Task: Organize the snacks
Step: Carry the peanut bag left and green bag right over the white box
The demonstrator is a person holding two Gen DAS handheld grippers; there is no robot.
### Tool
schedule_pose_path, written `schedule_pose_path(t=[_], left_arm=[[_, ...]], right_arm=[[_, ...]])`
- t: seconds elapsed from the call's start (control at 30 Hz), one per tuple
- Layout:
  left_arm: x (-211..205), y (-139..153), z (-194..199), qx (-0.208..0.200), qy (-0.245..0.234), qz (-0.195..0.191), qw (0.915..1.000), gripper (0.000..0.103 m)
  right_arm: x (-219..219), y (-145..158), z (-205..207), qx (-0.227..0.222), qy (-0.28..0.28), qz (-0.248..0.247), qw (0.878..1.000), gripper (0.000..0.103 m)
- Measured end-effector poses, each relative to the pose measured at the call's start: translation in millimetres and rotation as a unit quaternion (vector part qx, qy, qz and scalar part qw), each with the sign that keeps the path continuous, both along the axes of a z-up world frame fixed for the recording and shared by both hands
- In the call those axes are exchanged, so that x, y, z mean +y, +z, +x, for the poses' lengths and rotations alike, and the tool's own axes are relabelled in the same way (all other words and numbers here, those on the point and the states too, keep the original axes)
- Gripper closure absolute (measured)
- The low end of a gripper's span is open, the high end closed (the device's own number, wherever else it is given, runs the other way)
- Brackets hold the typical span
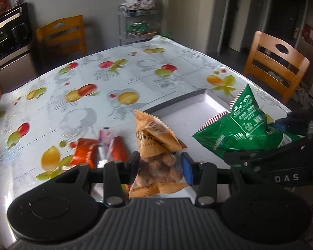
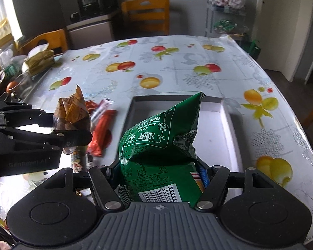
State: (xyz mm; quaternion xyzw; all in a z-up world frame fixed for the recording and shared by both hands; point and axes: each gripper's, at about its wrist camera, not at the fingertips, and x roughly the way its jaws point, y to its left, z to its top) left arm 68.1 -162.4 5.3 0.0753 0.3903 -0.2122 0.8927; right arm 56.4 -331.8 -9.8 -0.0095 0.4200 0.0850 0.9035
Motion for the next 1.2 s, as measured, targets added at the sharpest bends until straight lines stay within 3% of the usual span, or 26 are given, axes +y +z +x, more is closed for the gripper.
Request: schedule_pose_path(t=[1.2], left_arm=[[-77, -26, -7, 0.034, -0.102, 0.015, 0.9941, 0.062]], right_arm=[[-57, -22, -20, 0.041, -0.067, -0.012, 0.997, 0.036]])
